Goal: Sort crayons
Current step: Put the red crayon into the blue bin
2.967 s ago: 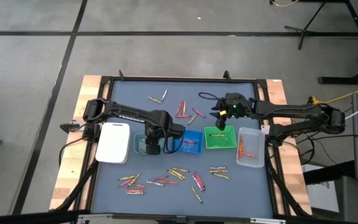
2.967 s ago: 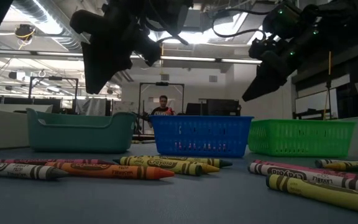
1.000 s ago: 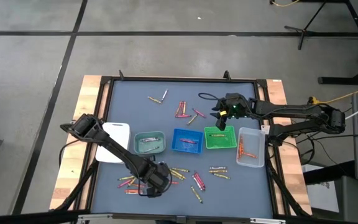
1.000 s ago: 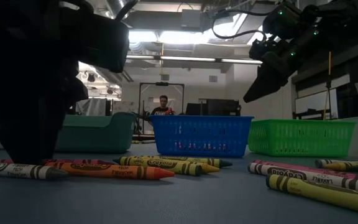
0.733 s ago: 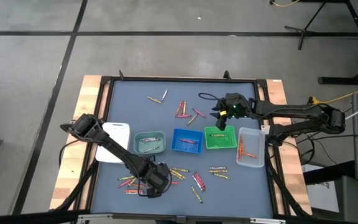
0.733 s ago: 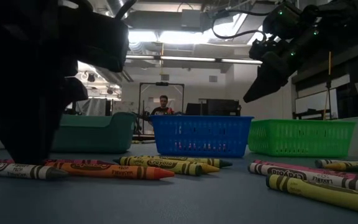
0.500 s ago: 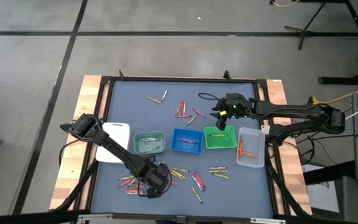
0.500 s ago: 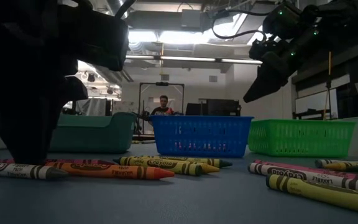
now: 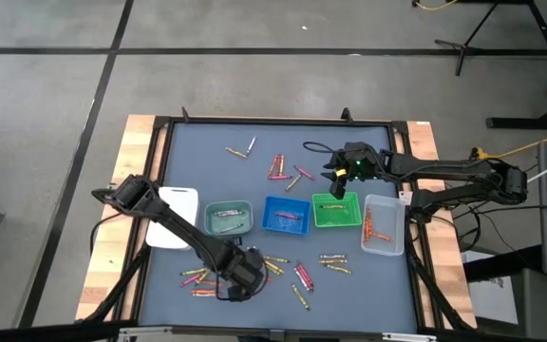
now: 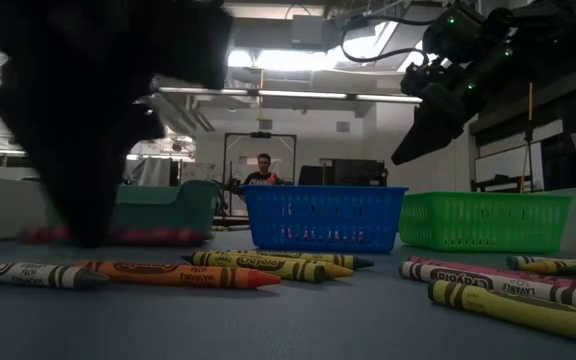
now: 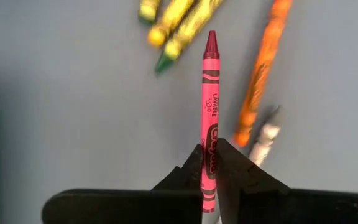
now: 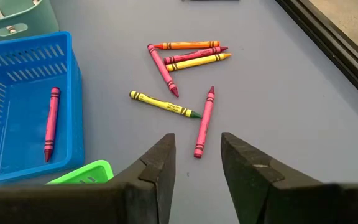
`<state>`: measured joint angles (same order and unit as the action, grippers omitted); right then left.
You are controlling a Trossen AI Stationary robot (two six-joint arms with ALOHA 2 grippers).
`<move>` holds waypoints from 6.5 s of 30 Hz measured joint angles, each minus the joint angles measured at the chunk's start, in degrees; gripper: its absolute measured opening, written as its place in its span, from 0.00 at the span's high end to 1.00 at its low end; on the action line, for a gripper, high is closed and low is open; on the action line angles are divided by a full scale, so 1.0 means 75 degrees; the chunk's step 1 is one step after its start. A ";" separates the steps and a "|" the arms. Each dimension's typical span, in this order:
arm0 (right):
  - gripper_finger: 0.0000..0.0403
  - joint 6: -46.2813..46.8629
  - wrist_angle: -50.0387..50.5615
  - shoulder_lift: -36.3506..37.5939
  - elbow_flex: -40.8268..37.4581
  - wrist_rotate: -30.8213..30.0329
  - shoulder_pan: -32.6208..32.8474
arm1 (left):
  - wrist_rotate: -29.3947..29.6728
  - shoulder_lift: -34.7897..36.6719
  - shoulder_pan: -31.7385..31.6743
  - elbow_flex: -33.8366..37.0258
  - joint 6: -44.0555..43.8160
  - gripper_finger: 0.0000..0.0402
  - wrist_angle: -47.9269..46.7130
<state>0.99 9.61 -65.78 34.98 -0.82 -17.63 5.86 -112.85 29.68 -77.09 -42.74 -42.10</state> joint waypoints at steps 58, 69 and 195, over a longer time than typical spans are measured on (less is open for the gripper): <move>0.69 -0.0002 -0.0166 -0.0014 0.0000 -0.0230 -0.0003 | 0.1287 0.0054 -0.3157 -0.1764 0.4779 0.73 -0.0013; 0.69 -0.0227 -0.1958 -0.1455 0.0006 -0.0149 -0.0003 | 0.1293 0.0054 -0.3154 -0.1761 0.4770 0.75 -0.0016; 0.97 -0.2906 -0.0253 -0.3985 0.1507 0.1754 -0.1253 | 0.2081 0.0871 -0.3686 -0.2814 0.5274 0.77 -0.2222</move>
<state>-20.80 7.71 -95.66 46.28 12.33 -27.03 21.47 -106.32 2.03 -98.20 -3.19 -58.76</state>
